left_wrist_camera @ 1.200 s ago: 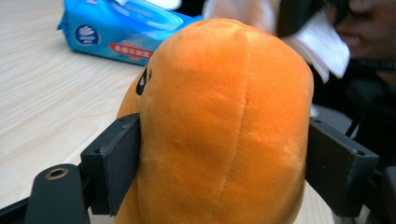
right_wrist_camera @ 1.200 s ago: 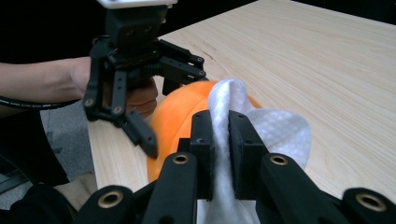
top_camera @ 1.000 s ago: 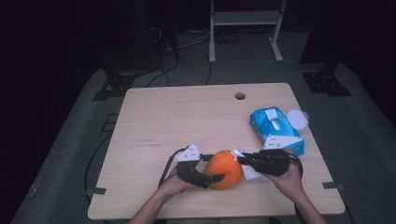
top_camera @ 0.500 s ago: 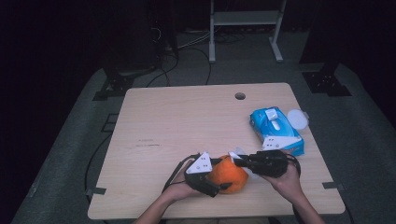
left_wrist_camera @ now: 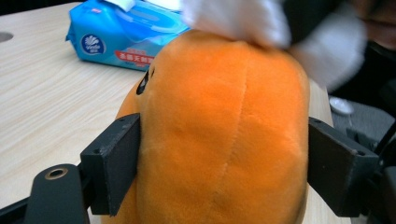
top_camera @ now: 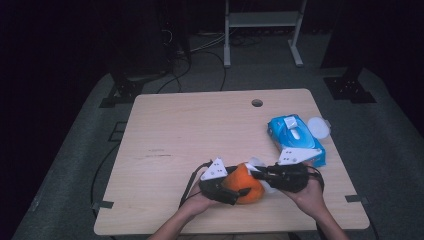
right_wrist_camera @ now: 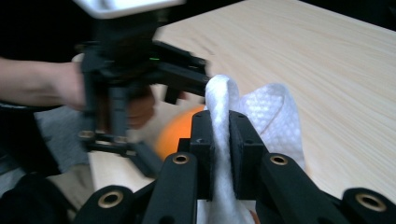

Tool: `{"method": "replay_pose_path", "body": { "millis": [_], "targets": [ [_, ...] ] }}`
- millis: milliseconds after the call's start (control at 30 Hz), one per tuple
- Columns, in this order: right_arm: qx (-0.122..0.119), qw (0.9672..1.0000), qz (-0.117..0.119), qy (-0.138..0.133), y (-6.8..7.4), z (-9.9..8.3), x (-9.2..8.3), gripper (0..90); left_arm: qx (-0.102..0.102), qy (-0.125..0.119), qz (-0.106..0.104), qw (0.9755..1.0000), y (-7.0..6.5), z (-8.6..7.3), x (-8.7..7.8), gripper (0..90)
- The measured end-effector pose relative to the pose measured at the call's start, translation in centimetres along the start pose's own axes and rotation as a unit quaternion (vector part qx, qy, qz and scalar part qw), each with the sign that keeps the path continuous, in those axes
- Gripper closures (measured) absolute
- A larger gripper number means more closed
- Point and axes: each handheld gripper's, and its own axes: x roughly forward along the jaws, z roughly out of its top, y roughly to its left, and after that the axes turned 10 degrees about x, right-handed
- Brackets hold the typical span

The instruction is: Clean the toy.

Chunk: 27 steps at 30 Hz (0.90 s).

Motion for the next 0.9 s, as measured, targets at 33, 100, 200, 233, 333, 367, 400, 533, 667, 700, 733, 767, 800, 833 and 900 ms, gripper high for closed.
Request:
{"method": "replay_pose_path", "body": {
  "millis": [33, 100, 200, 233, 333, 367, 400, 533, 667, 700, 733, 767, 800, 833, 900],
  "targets": [
    [-0.007, 0.9999, 0.006, 0.003, 0.4, 0.1, 0.3, 80.4, -0.012, -0.002, 0.002, 0.9999, 0.1, 0.0, 0.0, 18.5],
    [-0.026, 0.9996, 0.007, 0.013, 1.3, 0.2, 0.9, 80.4, -0.033, -0.004, 0.005, 0.9994, 0.4, -0.2, -0.1, 18.4],
    [-0.038, 0.9991, 0.001, 0.018, 1.4, 0.3, 1.0, 80.5, -0.052, -0.010, 0.004, 0.9986, 0.7, -0.2, -0.4, 18.3],
    [-0.034, 0.9993, -0.002, 0.016, 1.1, 0.3, 0.8, 80.5, -0.058, -0.010, 0.004, 0.9983, 0.9, -0.2, -0.5, 18.1],
    [-0.015, 0.9998, -0.010, 0.010, 0.1, 0.1, 0.1, 80.6, -0.062, -0.011, 0.003, 0.9980, 0.9, -0.2, -0.4, 18.0],
    [-0.010, 0.9999, -0.009, 0.011, 0.0, 0.1, 0.0, 80.6, -0.053, -0.007, 0.004, 0.9986, 0.8, -0.1, -0.3, 17.9],
    [-0.012, 0.9998, -0.008, 0.013, 0.1, 0.1, 0.0, 80.5, -0.040, -0.002, 0.006, 0.9992, 0.5, 0.1, -0.2, 17.5],
    [-0.040, 0.9988, -0.002, 0.028, 1.6, 0.3, 1.0, 80.5, 0.031, 0.011, 0.012, 0.9994, -1.3, 0.6, 0.5, 17.1],
    [-0.053, 0.9979, -0.015, 0.034, 2.0, 0.5, 1.4, 80.7, 0.072, 0.022, 0.020, 0.9970, -2.5, 0.9, 0.9, 17.5],
    [-0.050, 0.9981, -0.017, 0.033, 1.7, 0.4, 1.3, 80.7, 0.068, 0.018, 0.016, 0.9974, -2.4, 0.8, 0.9, 17.7],
    [-0.044, 0.9984, -0.021, 0.029, 1.4, 0.4, 1.1, 80.6, 0.063, 0.015, 0.014, 0.9978, -2.2, 0.7, 0.9, 17.9],
    [-0.037, 0.9987, -0.023, 0.026, 1.0, 0.3, 0.8, 80.5, 0.062, 0.012, 0.013, 0.9979, -2.1, 0.7, 0.8, 18.0],
    [-0.029, 0.9990, -0.026, 0.024, 0.7, 0.3, 0.5, 80.5, 0.061, 0.009, 0.011, 0.9981, -2.1, 0.6, 0.8, 18.0],
    [-0.023, 0.9991, -0.027, 0.021, 0.3, 0.2, 0.2, 80.5, 0.060, 0.007, 0.009, 0.9981, -2.0, 0.6, 0.8, 18.0],
    [-0.008, 0.9995, -0.025, 0.017, -0.4, 0.1, -0.2, 80.4, 0.061, 0.002, 0.002, 0.9982, -1.9, 0.4, 0.8, 17.9]
  ]
}}
